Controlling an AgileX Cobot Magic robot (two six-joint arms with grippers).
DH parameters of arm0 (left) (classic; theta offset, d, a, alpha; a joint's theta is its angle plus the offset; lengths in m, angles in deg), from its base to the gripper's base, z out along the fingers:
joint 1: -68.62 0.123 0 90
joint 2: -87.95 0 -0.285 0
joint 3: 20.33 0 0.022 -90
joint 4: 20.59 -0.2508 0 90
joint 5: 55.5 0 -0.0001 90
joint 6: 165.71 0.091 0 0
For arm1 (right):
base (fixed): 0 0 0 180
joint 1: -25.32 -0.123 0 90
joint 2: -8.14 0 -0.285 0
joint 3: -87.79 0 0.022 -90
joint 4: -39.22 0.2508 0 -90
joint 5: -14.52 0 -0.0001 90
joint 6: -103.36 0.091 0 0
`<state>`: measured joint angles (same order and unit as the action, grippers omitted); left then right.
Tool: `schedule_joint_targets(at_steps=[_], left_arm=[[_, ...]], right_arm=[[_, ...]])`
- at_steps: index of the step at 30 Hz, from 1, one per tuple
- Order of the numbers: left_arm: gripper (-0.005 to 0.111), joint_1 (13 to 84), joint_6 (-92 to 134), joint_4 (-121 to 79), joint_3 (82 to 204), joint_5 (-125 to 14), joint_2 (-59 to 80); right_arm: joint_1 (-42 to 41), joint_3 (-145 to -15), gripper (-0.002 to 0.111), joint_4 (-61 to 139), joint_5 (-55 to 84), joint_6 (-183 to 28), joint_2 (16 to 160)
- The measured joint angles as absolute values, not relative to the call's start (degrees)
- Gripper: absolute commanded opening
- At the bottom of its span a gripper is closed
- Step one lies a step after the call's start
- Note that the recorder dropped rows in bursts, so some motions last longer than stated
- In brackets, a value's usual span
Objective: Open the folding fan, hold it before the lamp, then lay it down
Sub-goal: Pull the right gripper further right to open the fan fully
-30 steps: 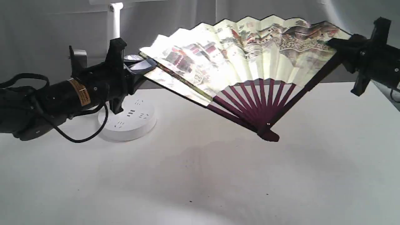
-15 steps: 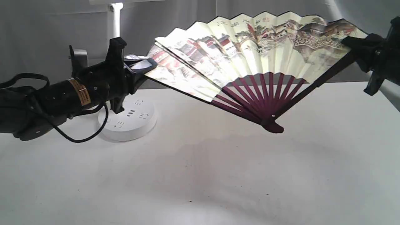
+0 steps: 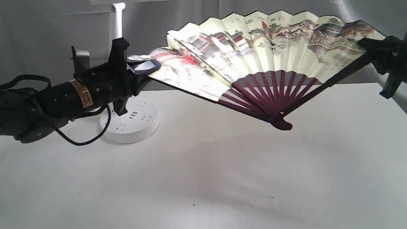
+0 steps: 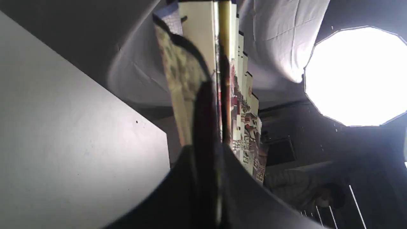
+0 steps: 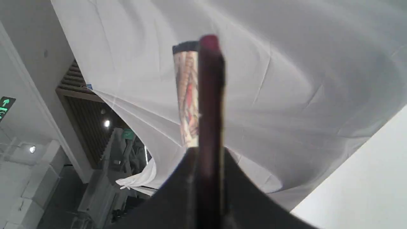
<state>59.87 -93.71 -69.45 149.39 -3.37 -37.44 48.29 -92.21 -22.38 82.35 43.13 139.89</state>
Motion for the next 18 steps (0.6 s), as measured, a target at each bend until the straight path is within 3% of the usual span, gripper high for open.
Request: schedule_joint_targets(at_steps=[18], left_arm=[[0.000, 59.9, -93.7, -69.4, 149.4, -3.3, -37.4]], right_arm=[[49.3, -92.2, 0.000, -22.7, 82.6, 43.1, 139.9]])
